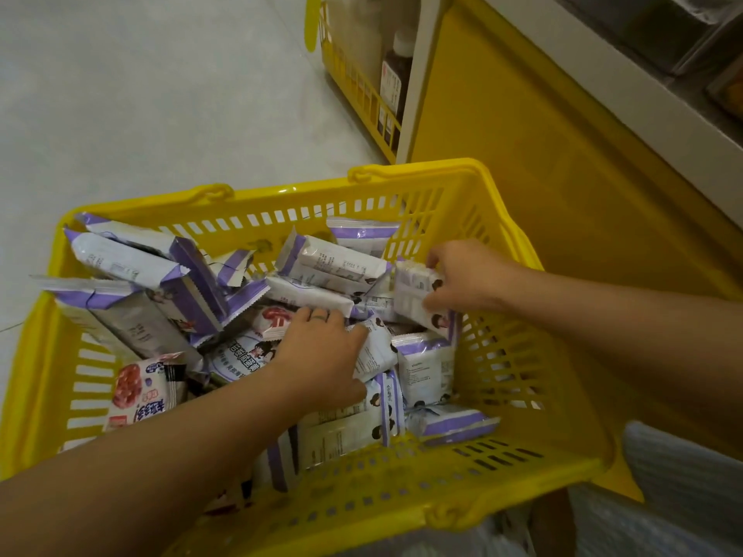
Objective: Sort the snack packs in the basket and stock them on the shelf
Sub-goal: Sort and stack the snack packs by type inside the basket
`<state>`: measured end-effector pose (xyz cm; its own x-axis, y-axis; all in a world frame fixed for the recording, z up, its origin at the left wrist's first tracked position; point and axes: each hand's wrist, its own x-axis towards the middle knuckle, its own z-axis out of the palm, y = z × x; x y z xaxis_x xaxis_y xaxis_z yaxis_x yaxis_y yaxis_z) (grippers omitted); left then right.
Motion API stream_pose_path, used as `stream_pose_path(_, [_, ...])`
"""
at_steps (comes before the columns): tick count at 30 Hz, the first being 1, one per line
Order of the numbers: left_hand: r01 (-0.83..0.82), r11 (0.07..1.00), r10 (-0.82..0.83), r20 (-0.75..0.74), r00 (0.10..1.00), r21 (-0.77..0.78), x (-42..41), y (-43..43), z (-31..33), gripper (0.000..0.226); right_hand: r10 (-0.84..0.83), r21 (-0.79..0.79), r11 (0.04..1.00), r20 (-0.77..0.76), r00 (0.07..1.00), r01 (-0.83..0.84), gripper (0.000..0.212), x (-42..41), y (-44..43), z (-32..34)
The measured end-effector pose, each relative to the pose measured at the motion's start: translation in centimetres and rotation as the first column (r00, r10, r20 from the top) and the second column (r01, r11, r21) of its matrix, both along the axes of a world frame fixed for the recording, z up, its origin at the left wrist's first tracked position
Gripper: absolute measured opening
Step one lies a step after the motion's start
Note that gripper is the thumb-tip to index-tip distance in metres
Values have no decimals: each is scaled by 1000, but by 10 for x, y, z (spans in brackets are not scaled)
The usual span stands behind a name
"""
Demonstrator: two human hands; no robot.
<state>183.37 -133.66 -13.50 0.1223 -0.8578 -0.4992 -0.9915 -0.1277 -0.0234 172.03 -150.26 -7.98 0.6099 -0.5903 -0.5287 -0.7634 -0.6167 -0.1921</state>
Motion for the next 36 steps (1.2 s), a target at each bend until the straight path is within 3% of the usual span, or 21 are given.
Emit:
stream_pose_path(3, [48,998,-50,-37,998,-40,-4,-6,9,76,279,-134,947,-117,953,-294,13,-8,1,18])
stream_pose_path(7, [66,998,-65,-168,984,3,-9,-14,22,75,448,-65,886,-137,884,-459,10,-16,7,27])
stream_pose_path(9, [-31,990,73,-309,948,138,-9,-17,26,70,505,5,859,-177,845,-512,18,-16,10,25])
stream_pose_path(12, [-156,906,332,-432,838,394,0,-23,30,48,568,137,823,-224,792,-552,18,-19,16,18])
stream_pose_path(14, [-190,859,418,-438,796,475,13,-28,30,34,594,202,805,-259,762,-558,19,-21,19,17])
stream_pose_path(18, [-267,779,543,-398,739,567,36,-31,29,47,611,317,786,-274,743,-530,24,-31,26,9])
stream_pose_path(21, [-361,694,701,-469,538,623,35,-32,22,49,550,338,817,-217,807,-467,27,-40,34,-2])
stream_pose_path(24, [-449,642,767,-531,360,622,11,-43,6,70,494,278,852,-146,857,-443,26,-50,39,-11])
stream_pose_path(26, [-438,621,775,-594,217,650,-14,-50,-7,61,472,251,864,-106,875,-436,27,-59,43,-14])
stream_pose_path(27, [-439,631,761,-620,192,639,-26,-52,-13,53,452,245,873,-79,889,-422,29,-63,45,-15])
stream_pose_path(30, [-435,733,667,-677,312,523,-48,-48,-28,53,432,262,877,-66,899,-403,32,-69,48,-11])
stream_pose_path(33, [-419,771,608,-749,263,480,-50,-40,-36,39,482,286,854,-122,868,-434,23,-62,41,0])
stream_pose_path(36, [-376,820,540,-801,259,431,-45,-34,-38,50,443,178,889,-95,892,-422,19,-52,31,9])
